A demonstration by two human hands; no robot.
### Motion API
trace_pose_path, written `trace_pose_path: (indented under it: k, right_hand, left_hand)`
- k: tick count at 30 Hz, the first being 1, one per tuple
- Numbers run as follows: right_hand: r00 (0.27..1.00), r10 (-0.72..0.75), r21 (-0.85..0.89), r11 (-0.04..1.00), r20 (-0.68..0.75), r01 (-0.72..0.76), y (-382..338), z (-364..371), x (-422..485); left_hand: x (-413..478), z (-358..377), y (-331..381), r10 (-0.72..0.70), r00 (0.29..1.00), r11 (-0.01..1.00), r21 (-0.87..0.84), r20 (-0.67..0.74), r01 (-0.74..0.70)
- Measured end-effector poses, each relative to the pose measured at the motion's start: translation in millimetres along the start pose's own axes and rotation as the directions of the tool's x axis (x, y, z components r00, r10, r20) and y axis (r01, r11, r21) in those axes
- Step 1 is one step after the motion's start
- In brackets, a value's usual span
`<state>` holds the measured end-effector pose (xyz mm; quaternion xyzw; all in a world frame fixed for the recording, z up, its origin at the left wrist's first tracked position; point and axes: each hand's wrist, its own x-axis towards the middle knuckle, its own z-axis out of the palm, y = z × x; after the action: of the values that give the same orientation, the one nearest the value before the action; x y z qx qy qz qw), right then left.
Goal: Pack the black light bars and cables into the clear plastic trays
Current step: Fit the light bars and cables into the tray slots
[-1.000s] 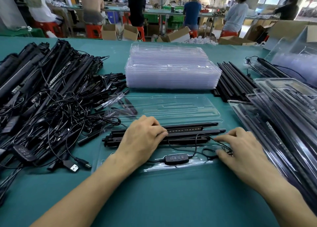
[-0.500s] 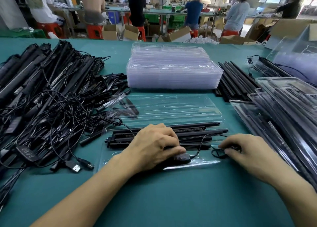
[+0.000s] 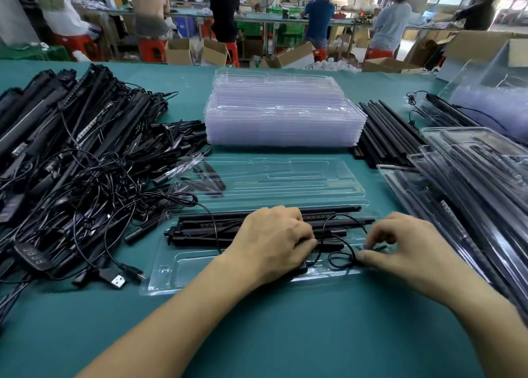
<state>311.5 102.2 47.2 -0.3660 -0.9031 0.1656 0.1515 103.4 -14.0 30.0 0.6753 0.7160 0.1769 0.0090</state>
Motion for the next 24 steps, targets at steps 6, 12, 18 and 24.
trace_pose_path:
  k: [6,12,18,24]
  right_hand:
    - [0.990,0.089,0.072,0.993,0.111,-0.097,3.8,-13.0,-8.3]
    - [0.999,0.027,0.158,0.987,0.046,-0.034,-3.9,-4.6,-7.3]
    - [1.000,-0.008,0.323,0.946,0.009,0.005,-0.7,1.1,-11.0]
    - [0.995,0.093,0.356,0.931,-0.040,-0.073,9.6,-3.5,-6.6]
  left_hand:
    - [-0.6,-2.5,11.6,-0.008,1.000,0.995,0.095,-0.016,0.009]
    - [5.5,11.0,33.2,-0.200,0.973,0.970,0.115,-0.118,0.214]
    - [11.4,15.6,31.2,-0.255,0.962,0.965,-0.086,-0.094,0.247]
    - [14.8,20.4,27.2,-0.182,0.982,0.978,-0.110,-0.054,0.175]
